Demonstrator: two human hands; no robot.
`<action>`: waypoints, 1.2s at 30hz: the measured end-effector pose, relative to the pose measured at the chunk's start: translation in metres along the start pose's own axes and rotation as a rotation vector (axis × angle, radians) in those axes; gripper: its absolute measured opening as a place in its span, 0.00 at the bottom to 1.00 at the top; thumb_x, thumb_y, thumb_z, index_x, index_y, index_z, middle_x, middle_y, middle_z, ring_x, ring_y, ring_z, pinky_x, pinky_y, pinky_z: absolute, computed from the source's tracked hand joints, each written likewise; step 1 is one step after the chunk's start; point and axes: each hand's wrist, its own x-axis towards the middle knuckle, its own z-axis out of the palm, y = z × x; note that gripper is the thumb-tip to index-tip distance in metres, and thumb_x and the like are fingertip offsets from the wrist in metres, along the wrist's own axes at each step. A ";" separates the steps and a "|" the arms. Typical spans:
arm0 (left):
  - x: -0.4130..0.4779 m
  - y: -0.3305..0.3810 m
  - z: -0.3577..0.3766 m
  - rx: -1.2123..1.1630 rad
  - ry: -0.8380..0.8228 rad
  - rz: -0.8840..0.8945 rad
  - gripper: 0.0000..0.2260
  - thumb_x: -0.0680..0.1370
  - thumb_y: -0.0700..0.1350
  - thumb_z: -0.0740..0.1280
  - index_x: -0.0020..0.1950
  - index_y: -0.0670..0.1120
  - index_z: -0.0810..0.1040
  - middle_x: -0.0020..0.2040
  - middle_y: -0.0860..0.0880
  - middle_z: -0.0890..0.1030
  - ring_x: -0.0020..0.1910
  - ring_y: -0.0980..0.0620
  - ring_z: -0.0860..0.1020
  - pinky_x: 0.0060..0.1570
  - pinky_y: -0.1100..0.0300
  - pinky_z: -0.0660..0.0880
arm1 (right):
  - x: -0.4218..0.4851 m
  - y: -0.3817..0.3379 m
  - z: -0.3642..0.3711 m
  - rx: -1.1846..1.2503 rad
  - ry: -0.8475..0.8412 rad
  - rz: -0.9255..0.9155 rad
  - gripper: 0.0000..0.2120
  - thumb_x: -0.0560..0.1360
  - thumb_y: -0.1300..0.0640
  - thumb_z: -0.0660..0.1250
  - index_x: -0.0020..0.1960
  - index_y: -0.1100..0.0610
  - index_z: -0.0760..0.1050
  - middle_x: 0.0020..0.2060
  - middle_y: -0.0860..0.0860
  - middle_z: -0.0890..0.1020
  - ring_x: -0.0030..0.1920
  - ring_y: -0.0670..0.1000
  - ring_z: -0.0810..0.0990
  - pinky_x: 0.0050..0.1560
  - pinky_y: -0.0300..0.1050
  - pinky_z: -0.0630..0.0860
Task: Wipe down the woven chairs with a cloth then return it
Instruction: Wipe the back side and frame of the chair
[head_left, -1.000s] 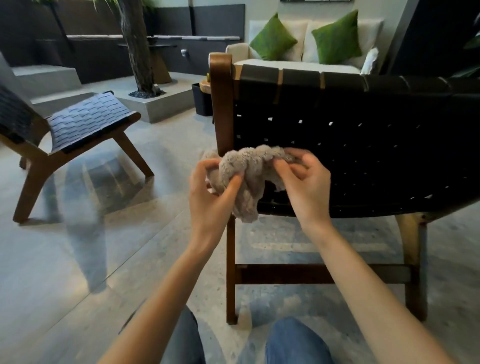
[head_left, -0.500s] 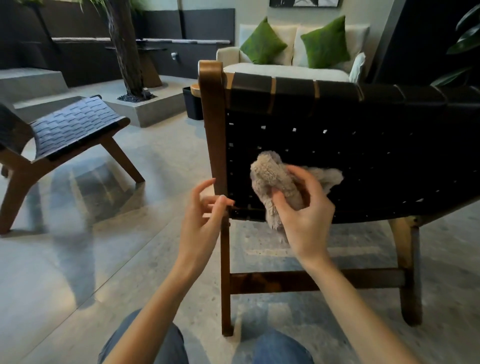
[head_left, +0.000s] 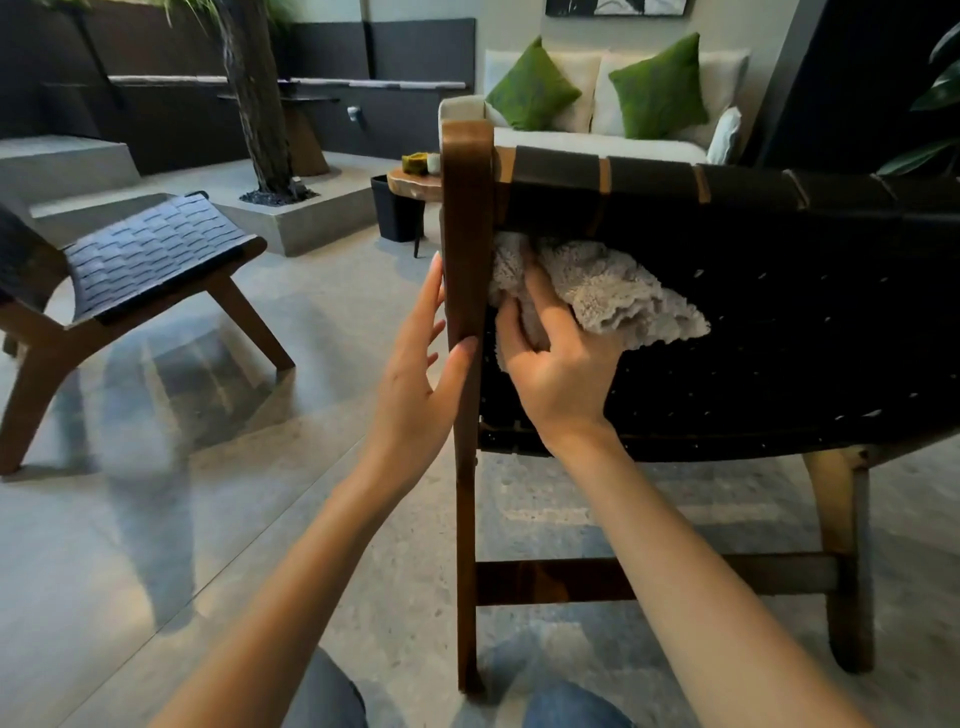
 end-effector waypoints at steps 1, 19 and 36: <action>0.000 -0.002 0.001 -0.019 -0.016 -0.010 0.29 0.81 0.39 0.60 0.76 0.57 0.51 0.67 0.67 0.65 0.68 0.64 0.67 0.66 0.66 0.67 | -0.003 0.004 0.001 -0.028 -0.008 -0.014 0.13 0.77 0.55 0.67 0.57 0.62 0.80 0.45 0.60 0.84 0.46 0.58 0.82 0.49 0.52 0.78; -0.001 -0.007 0.003 -0.031 -0.017 -0.047 0.28 0.81 0.39 0.58 0.76 0.55 0.49 0.62 0.73 0.62 0.59 0.77 0.67 0.52 0.79 0.68 | -0.129 0.045 0.024 0.028 -0.939 0.556 0.13 0.78 0.57 0.65 0.61 0.58 0.78 0.53 0.55 0.83 0.55 0.55 0.80 0.55 0.43 0.71; -0.002 -0.004 0.004 -0.096 -0.026 -0.041 0.27 0.82 0.38 0.57 0.73 0.58 0.48 0.72 0.58 0.60 0.57 0.81 0.65 0.52 0.79 0.68 | -0.036 -0.001 -0.086 -0.020 -0.599 0.048 0.15 0.76 0.52 0.54 0.60 0.54 0.68 0.66 0.62 0.69 0.64 0.59 0.70 0.55 0.48 0.75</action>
